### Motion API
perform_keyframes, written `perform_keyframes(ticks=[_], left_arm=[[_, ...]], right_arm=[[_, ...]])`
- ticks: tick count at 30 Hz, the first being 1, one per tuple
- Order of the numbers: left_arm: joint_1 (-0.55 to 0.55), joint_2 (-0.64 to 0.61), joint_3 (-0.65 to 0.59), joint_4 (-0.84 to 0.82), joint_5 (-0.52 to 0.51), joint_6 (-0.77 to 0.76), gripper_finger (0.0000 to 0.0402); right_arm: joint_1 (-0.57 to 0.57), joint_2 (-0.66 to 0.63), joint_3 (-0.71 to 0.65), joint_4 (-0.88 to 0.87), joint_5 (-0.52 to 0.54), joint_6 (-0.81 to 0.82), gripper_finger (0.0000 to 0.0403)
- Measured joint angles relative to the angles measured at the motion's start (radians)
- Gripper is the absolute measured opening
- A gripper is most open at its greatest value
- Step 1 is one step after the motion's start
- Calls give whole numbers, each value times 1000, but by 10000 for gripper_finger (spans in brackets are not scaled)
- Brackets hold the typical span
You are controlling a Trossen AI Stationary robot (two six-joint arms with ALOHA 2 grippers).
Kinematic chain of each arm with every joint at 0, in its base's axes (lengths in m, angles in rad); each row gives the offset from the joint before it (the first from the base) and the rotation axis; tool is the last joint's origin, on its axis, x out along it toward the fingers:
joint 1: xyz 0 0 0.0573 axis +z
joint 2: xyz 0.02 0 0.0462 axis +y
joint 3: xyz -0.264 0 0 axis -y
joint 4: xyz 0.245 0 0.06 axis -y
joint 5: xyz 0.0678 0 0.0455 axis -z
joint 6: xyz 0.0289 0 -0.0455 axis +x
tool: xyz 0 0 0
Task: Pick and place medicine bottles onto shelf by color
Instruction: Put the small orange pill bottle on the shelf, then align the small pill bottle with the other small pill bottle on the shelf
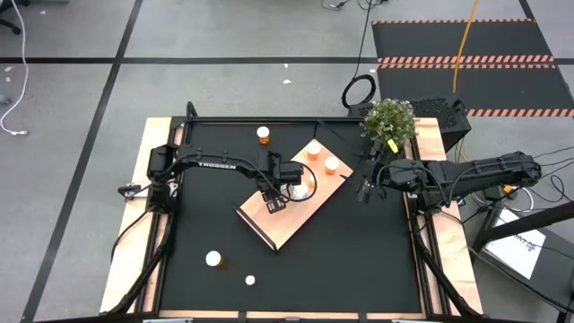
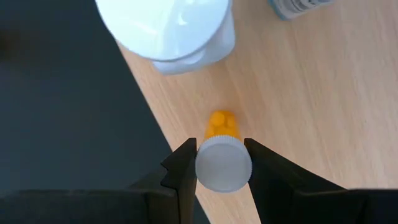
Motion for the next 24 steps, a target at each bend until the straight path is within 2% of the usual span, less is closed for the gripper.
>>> perform_keyframes(ticks=[16, 24], left_arm=[[0, 0, -1, 36, -11, 17, 129], [0, 0, -1, 34, -14, 20, 193]], right_arm=[[0, 0, 0, 0, 0, 0, 314], [0, 0, 0, 0, 0, 0, 314]])
